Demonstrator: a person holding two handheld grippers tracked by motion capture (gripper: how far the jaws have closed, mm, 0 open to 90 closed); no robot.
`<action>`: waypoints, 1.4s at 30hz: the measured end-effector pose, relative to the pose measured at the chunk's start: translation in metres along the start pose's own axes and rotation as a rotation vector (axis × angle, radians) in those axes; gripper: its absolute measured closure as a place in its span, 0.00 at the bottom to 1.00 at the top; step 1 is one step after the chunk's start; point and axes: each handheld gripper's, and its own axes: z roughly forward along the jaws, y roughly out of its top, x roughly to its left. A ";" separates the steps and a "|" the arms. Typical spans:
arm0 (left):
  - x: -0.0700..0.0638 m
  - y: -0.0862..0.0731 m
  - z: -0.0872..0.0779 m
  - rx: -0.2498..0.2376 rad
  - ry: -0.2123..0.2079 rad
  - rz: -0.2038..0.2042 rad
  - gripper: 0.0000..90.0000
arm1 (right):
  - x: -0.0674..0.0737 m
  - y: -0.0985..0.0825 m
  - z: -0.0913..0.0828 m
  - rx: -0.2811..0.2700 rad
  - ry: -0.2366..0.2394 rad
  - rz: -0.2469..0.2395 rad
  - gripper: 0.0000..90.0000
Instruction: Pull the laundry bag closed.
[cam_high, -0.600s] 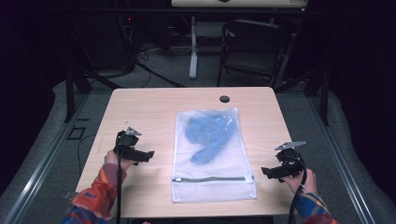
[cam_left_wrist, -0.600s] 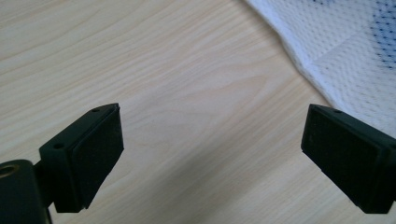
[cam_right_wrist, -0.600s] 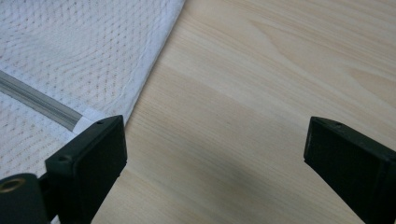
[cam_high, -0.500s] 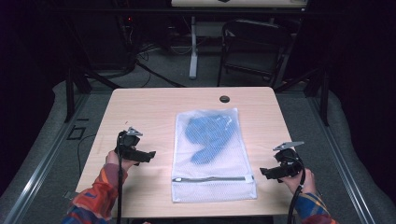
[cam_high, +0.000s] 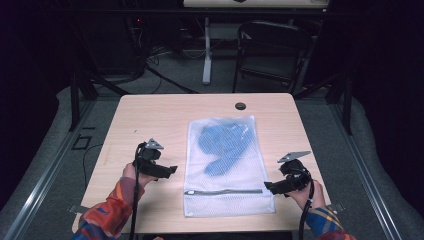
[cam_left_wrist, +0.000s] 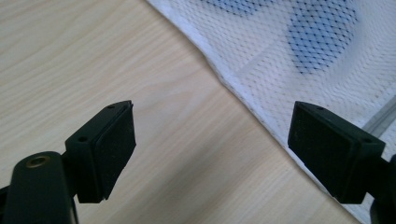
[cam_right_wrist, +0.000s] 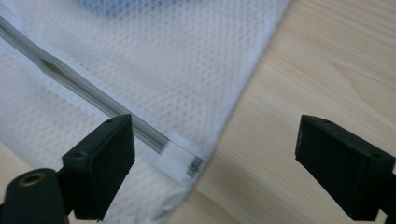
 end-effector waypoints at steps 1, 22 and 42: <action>-0.004 -0.001 0.002 0.008 -0.017 0.011 0.18 | 0.007 0.006 0.001 -0.013 0.027 -0.004 0.15; -0.023 -0.004 0.023 0.089 -0.197 0.100 0.66 | 0.092 0.047 0.041 0.017 0.219 -0.159 0.39; -0.032 -0.008 0.037 0.203 -0.301 0.124 0.97 | 0.148 0.076 0.090 0.058 0.329 -0.288 0.71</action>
